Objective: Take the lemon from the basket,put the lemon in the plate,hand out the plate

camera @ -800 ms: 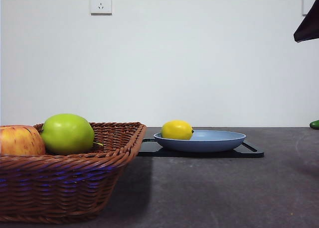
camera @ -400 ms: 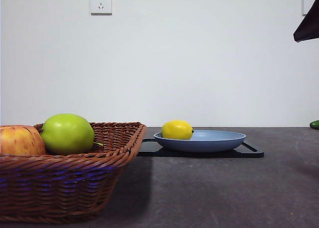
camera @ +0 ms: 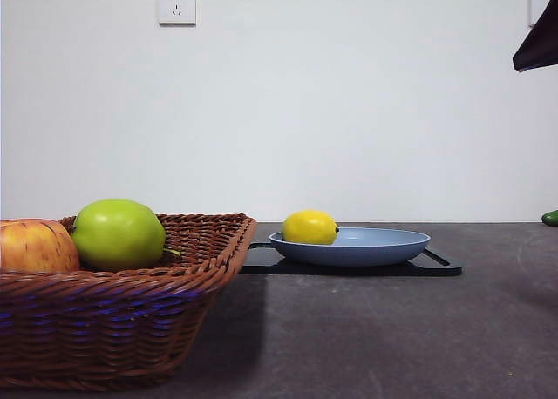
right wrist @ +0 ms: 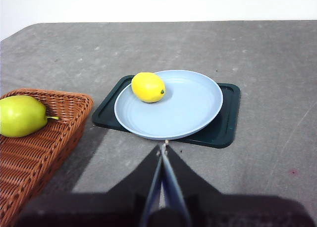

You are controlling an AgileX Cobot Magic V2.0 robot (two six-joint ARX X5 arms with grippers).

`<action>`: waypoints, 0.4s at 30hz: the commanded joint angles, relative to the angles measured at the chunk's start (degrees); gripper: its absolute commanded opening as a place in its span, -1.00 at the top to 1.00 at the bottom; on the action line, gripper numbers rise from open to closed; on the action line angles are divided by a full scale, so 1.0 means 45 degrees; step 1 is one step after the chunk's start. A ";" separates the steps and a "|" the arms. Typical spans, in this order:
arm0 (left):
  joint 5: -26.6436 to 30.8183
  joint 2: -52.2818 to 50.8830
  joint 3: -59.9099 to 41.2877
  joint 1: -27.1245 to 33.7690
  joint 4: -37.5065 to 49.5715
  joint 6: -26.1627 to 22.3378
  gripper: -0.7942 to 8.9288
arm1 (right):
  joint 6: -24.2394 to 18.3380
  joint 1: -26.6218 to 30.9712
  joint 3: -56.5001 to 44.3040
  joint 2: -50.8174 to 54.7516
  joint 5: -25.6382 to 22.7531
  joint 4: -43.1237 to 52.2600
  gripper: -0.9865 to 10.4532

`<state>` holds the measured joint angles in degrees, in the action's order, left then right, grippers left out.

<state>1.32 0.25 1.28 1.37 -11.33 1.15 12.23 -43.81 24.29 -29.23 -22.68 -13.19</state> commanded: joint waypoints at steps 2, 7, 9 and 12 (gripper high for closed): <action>-0.0005 -0.0029 -0.0087 0.0044 0.0083 0.0112 0.82 | 0.0078 -0.0102 0.0146 -0.0049 -0.0044 0.0175 0.82; -0.0005 -0.0029 -0.0087 0.0044 0.0087 0.0112 0.82 | 0.0068 -0.0102 0.0146 -0.0049 -0.0044 0.0175 0.82; -0.0005 -0.0029 -0.0087 0.0044 0.0087 0.0112 0.82 | -0.0962 -0.0102 0.0146 0.0024 -0.0049 0.0146 0.82; -0.0010 -0.0029 -0.0087 0.0044 0.0087 0.0112 0.82 | -0.1933 0.0311 0.0087 0.0899 0.0015 -0.0180 0.82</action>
<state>1.32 0.25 1.28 1.37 -11.33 1.15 7.38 -42.76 24.27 -26.46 -22.44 -14.61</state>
